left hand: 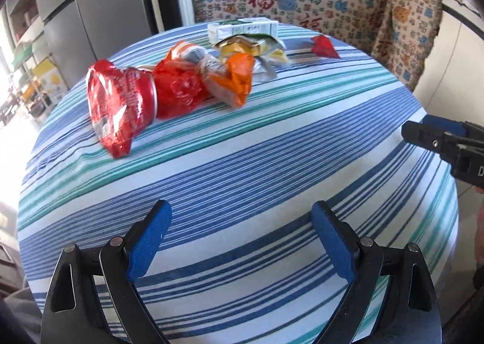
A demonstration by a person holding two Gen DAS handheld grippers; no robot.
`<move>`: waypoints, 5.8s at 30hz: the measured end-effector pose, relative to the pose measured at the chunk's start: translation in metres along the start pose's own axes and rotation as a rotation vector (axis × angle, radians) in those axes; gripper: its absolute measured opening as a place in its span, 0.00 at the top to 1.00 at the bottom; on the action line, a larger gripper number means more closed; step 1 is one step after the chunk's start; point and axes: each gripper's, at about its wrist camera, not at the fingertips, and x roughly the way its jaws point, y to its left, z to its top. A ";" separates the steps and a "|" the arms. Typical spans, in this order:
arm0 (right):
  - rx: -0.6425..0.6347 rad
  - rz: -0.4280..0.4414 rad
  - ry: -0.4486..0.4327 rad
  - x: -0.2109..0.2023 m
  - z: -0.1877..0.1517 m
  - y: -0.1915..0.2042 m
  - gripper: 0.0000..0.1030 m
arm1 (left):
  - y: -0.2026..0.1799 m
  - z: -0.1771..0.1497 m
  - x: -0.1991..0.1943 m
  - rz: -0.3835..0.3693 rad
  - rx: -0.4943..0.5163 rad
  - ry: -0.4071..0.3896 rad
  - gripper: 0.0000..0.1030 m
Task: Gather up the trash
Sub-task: 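Move both open tools back over the table toward the crushed red can, then grasp the crushed red Coca-Cola can with the left tool and lift it, then hold the red can in the left tool while the right tool grasps the red snack wrapper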
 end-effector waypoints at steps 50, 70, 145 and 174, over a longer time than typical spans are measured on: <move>-0.078 -0.032 0.022 0.028 0.007 0.033 0.29 | 0.160 0.085 0.004 -0.202 0.075 -0.074 0.06; -0.086 -0.027 0.018 0.031 0.009 0.031 0.28 | 0.070 0.025 -0.059 -0.250 0.321 -0.189 0.11; -0.087 -0.021 0.029 0.026 0.004 0.026 0.28 | 0.164 0.026 -0.019 -0.215 -0.075 -0.057 0.05; 0.177 -0.057 0.202 0.116 0.132 -0.035 0.81 | 0.132 0.025 -0.010 -0.175 -0.085 -0.076 0.45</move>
